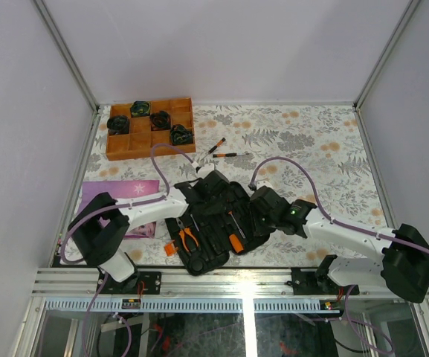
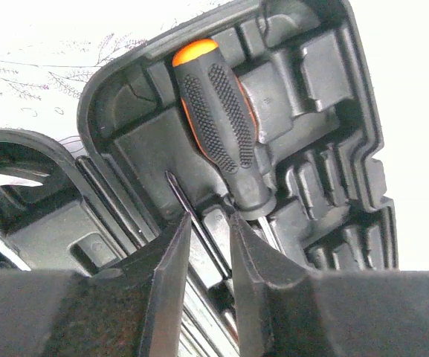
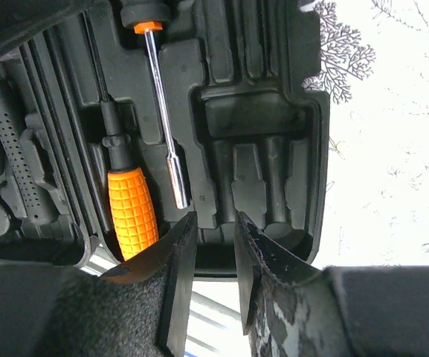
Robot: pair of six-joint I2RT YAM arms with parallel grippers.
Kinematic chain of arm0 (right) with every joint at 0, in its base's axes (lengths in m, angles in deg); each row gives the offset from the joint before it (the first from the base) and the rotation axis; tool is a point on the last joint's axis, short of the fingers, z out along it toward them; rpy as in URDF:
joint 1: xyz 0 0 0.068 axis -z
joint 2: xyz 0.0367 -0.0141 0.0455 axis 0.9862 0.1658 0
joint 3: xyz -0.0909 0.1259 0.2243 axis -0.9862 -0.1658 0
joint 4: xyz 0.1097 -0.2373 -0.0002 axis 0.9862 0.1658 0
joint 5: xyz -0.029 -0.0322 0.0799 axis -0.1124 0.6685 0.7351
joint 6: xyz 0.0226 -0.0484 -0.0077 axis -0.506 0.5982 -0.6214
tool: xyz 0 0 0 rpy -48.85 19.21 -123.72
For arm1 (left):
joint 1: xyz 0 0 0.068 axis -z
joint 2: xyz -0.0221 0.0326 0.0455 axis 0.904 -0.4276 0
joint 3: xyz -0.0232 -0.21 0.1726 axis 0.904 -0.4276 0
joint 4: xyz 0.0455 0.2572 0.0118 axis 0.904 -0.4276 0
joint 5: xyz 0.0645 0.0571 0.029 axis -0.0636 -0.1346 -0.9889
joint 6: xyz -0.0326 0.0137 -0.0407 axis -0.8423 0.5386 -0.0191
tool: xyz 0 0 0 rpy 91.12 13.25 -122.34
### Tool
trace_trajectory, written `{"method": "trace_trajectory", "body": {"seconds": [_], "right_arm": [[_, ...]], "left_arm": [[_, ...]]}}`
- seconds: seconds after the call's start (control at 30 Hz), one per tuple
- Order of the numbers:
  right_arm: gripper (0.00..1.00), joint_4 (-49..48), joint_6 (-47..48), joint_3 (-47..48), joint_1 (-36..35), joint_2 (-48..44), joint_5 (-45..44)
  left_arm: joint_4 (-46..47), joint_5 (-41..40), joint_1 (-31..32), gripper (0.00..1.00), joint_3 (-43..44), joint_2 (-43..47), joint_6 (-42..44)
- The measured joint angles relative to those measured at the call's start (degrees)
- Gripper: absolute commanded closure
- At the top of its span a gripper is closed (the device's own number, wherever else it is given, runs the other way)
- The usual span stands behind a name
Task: Sort the tools into containers
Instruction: Adjust the screwdriver in the storage box.
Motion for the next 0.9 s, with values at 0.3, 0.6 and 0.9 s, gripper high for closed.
{"method": "trace_trajectory", "body": {"seconds": [0.3,0.6,0.9], "right_arm": [[0.60,-2.0,2.2,0.0,0.0,-2.1,-0.3],[0.57,-2.6,4.6,0.0,0.0,-7.3,-2.8],[0.57,-2.3,5.9,0.0,0.0,-6.8,-3.0]], "left_arm": [[-2.0,-3.5,-0.5,0.60,2.1,5.1,0.2],[-2.5,-9.0,-1.7,0.55,2.3,12.7,0.9],[0.0,-12.4,-2.7,0.50,-0.2,19.6,2.2]]}}
